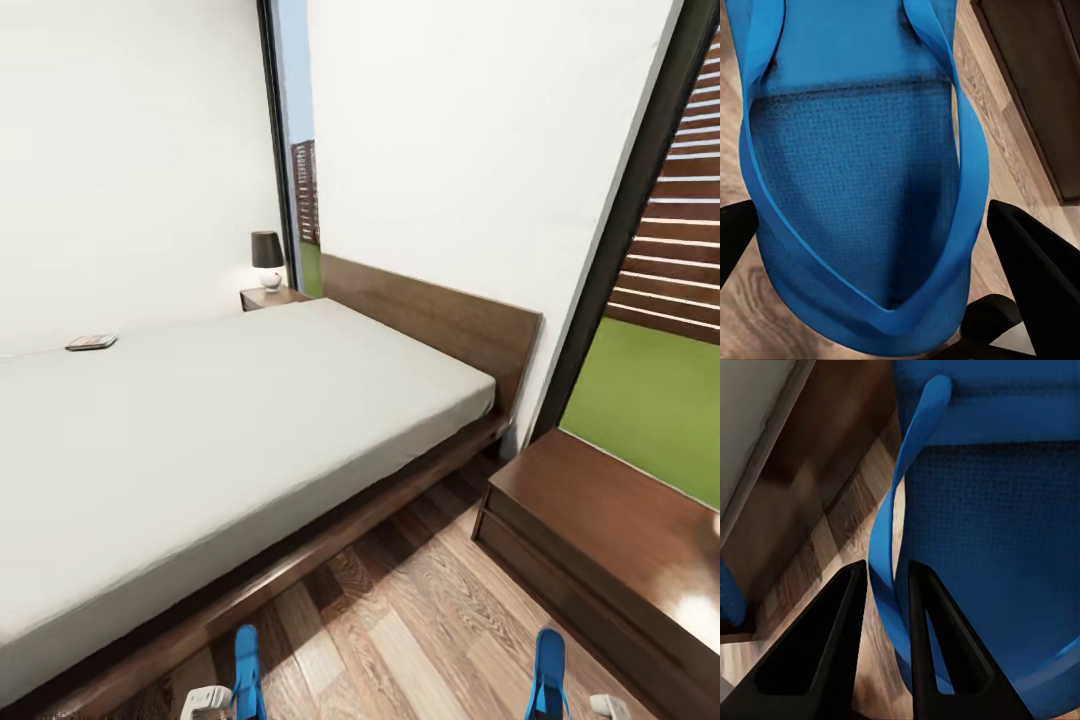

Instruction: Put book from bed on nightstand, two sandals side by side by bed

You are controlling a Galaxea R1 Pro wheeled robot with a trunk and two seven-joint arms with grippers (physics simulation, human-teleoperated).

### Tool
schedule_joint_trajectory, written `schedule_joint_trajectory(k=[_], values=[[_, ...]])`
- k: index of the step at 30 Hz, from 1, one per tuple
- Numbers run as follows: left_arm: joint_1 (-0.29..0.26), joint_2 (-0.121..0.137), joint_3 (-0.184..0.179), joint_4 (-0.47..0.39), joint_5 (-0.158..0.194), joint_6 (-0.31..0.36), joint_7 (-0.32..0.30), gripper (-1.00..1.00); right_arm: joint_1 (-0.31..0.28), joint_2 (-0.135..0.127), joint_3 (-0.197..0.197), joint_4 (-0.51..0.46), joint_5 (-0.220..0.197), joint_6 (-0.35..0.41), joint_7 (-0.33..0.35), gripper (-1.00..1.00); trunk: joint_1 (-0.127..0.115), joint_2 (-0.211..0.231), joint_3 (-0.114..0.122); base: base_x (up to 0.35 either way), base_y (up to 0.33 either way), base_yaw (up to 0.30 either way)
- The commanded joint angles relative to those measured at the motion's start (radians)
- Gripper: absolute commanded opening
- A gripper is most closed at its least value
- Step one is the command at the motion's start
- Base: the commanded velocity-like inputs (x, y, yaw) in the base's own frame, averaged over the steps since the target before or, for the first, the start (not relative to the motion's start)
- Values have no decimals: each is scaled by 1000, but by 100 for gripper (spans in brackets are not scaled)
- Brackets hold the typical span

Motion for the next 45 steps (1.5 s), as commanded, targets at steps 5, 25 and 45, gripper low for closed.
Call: schedule_joint_trajectory(k=[5,25,45], values=[[-1,0,0,2,-2,-9,-1,-100,0,0,3,1,-5,0,5,-100,0,0,-1,0,0,220],[-1,-6,0,2,-3,-9,-1,-100,0,0,3,1,-5,0,4,-100,0,0,-1,0,0,220],[-1,-6,0,2,-3,-9,-1,-100,0,0,3,0,-5,0,4,-100,0,0,-1,0,0,220]])
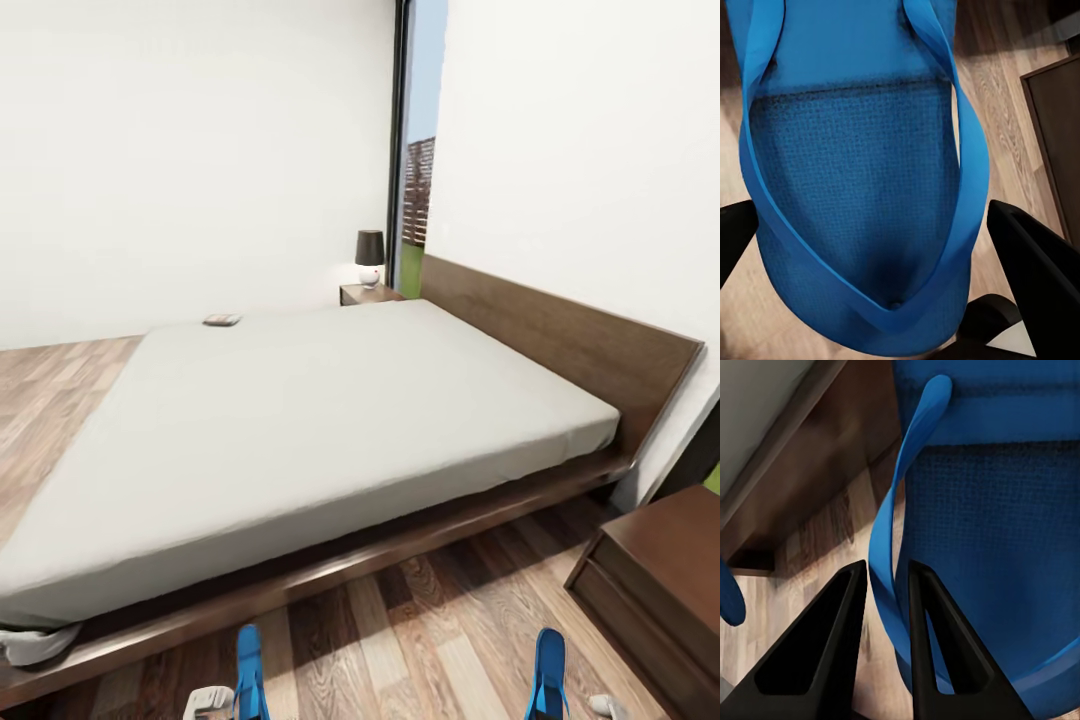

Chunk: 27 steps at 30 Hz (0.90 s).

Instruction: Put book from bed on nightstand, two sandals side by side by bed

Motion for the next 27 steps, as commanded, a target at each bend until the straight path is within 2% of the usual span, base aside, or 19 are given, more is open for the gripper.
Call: schedule_joint_trajectory(k=[1,27], values=[[-1,0,0,2,-2,-9,-1,-100,0,0,3,1,-5,0,5,-100,0,0,-1,0,0,220],[-1,-1,0,2,-3,-9,-1,-100,0,0,3,0,-5,0,5,-100,0,0,-1,0,0,220]])
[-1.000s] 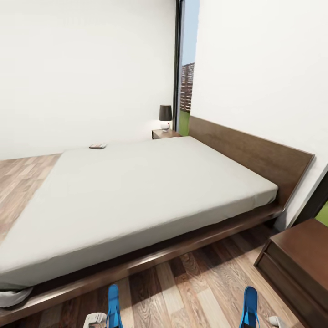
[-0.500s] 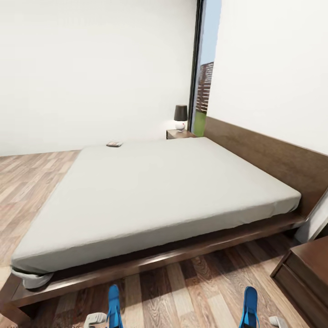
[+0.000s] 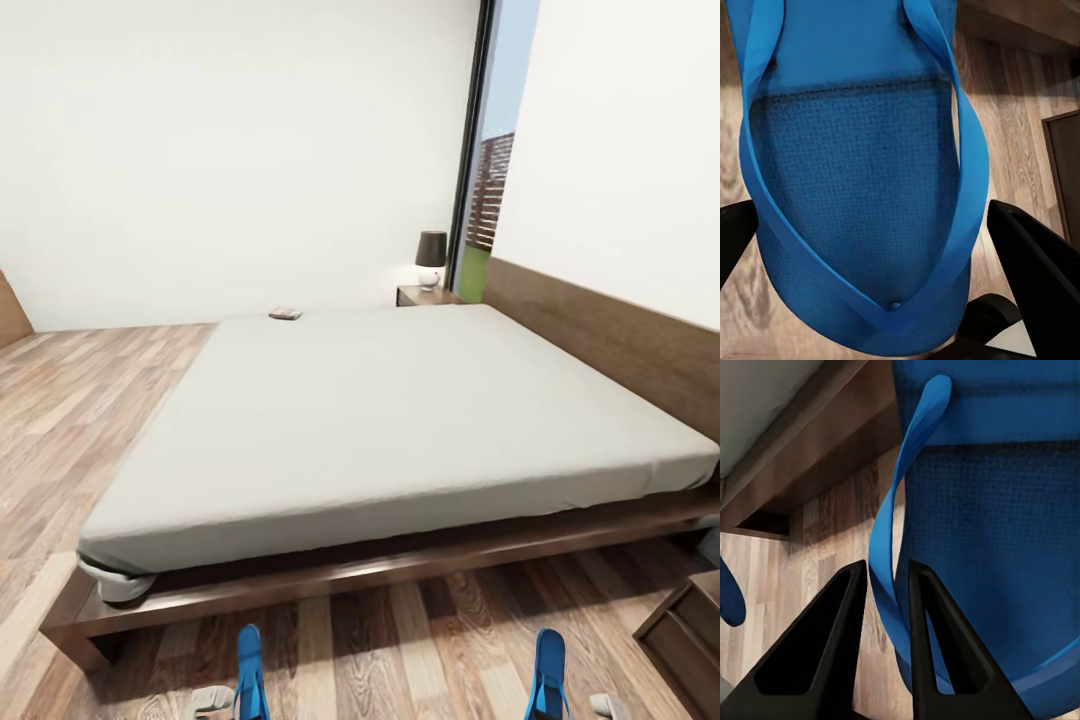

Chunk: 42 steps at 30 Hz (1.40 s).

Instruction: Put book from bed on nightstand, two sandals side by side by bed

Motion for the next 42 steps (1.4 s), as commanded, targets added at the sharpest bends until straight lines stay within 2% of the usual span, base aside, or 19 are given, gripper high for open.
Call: schedule_joint_trajectory(k=[1,24,42], values=[[-1,0,0,2,-2,-9,-1,-100,0,0,3,1,-5,0,5,-100,0,0,-1,0,0,220],[-1,0,0,2,-1,-9,-1,-100,0,0,3,1,-5,0,5,-100,0,0,-1,-17,0,215],[-1,1,1,3,-1,-9,-1,-100,0,0,3,0,-5,0,5,-100,0,0,-1,-123,0,12]])
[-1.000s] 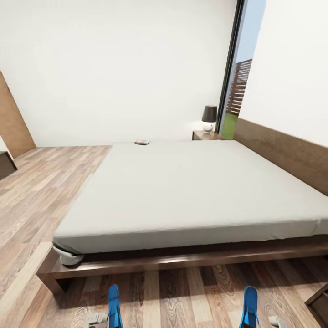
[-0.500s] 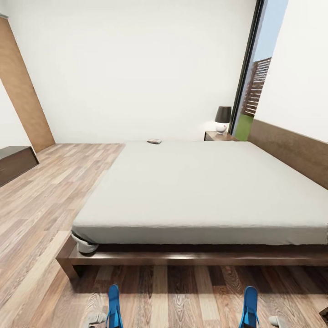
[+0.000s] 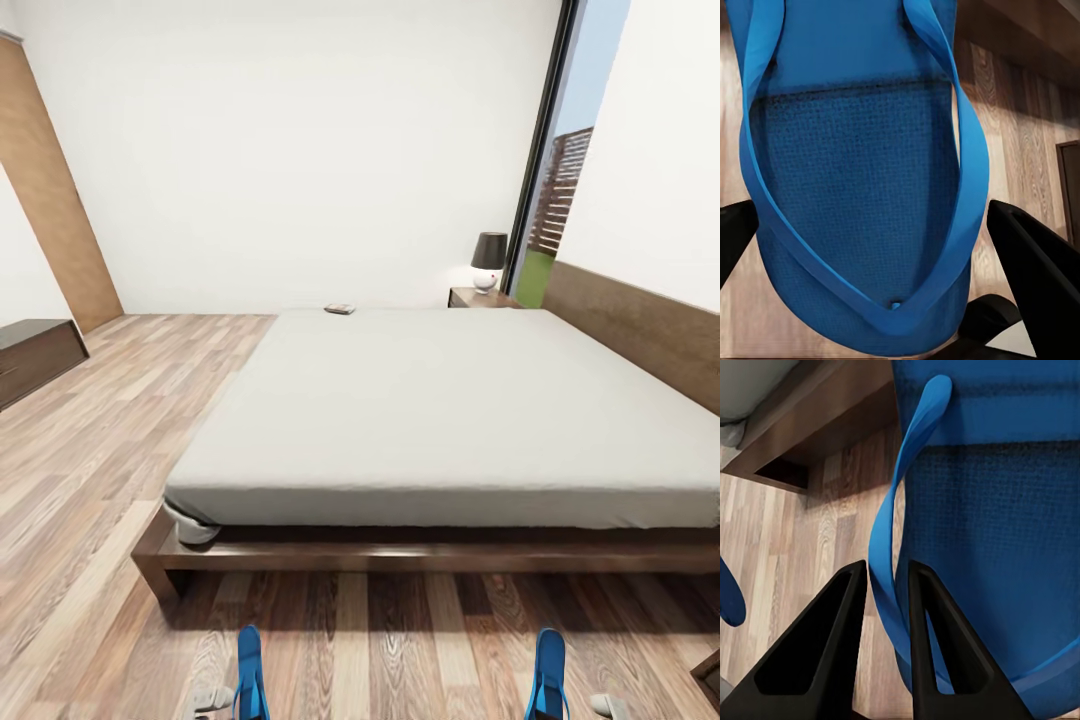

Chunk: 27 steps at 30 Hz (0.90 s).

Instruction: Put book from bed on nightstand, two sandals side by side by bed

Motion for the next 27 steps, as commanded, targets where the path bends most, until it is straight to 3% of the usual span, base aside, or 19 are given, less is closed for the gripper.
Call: schedule_joint_trajectory(k=[1,15,19,21,23,25,27], values=[[-1,0,0,1,-2,-9,-1,-100,-1,0,3,1,-5,0,5,-100,0,0,-1,-53,0,0],[-1,3,0,-8,-2,-8,2,-100,-1,-1,3,0,-7,0,5,-100,0,0,-1,-7,0,0],[-2,7,0,-53,-2,2,36,-100,-1,-2,3,-1,-7,0,6,-100,0,0,-1,0,0,0],[-2,8,0,-104,-6,29,73,-100,-1,-1,3,-1,-7,0,6,-100,0,0,-1,0,0,0],[-2,8,0,-175,-28,116,142,-100,-1,-2,3,-1,-7,1,6,-100,0,0,-1,0,0,0],[-2,7,0,-237,-74,203,235,-100,-1,-1,3,-1,-7,1,6,-100,0,0,-1,0,0,0],[-2,5,0,-279,-141,267,354,-100,-1,-1,3,-1,-7,1,6,-100,0,0,-1,0,0,0]])
